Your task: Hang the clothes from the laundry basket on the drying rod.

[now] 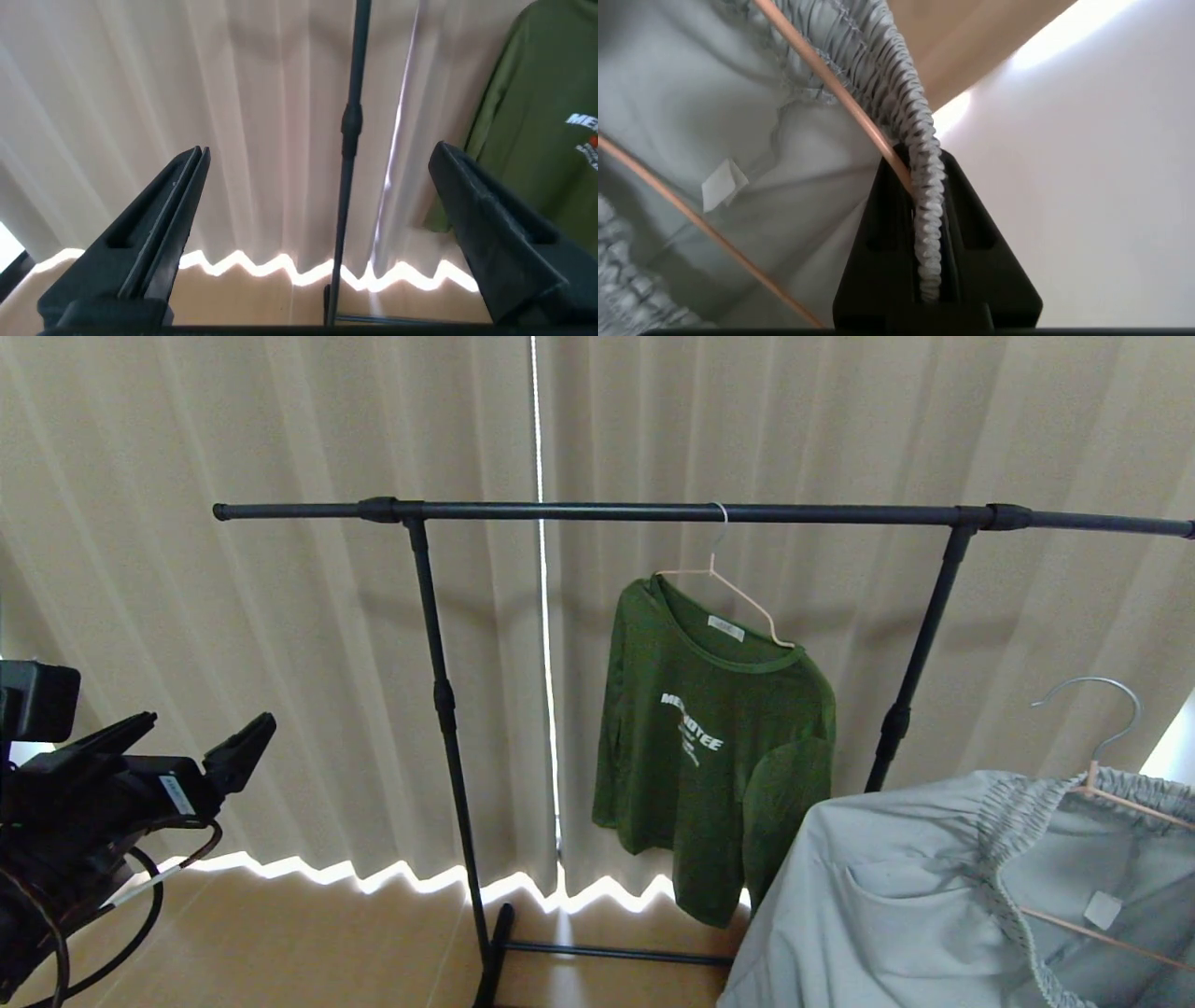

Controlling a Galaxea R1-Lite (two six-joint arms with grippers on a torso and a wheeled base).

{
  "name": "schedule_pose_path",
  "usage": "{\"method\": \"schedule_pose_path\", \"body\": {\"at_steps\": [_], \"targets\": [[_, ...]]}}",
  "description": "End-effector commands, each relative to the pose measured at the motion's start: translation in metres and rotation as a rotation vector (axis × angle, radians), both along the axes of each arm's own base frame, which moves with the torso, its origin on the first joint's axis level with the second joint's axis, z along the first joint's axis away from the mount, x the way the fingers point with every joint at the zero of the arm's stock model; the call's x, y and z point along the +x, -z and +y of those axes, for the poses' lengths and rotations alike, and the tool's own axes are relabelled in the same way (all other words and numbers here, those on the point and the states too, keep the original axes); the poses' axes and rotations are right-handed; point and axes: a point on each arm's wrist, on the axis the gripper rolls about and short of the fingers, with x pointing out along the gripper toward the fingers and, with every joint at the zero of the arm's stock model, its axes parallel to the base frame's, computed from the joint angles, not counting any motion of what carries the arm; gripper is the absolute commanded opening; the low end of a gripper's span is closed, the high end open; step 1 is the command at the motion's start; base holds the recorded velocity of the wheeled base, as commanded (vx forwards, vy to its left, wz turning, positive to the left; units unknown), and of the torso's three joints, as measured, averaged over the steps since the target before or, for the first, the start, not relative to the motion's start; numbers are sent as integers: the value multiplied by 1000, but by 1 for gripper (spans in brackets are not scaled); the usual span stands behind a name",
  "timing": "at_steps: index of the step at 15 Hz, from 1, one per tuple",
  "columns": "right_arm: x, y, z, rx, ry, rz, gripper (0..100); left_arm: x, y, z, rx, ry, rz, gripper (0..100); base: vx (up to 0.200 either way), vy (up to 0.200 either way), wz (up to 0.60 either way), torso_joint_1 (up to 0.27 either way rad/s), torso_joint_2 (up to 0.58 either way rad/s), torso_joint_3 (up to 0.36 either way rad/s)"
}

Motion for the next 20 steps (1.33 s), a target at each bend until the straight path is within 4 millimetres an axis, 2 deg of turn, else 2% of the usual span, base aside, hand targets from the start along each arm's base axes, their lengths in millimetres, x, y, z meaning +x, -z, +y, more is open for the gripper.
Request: {"method": "schedule_pose_path", "body": {"at_steps": [1, 12, 16, 20], "targets": [[0, 1, 0, 1, 0, 8, 0, -2, 3, 0, 4, 1, 13, 100, 0, 0, 0, 0, 0, 0], [-1, 2, -5, -3, 53, 11, 0, -3, 7, -1, 48, 7, 14, 100, 0, 0, 0, 0, 0, 0], [-10, -7, -20, -15, 238, -42, 0, -6, 11, -5, 59, 26, 28, 100, 0, 0, 0, 0, 0, 0], [-19, -15, -23, -29, 292, -104, 0, -8, 16, -16, 77, 89, 47, 100, 0, 0, 0, 0, 0, 0]]}}
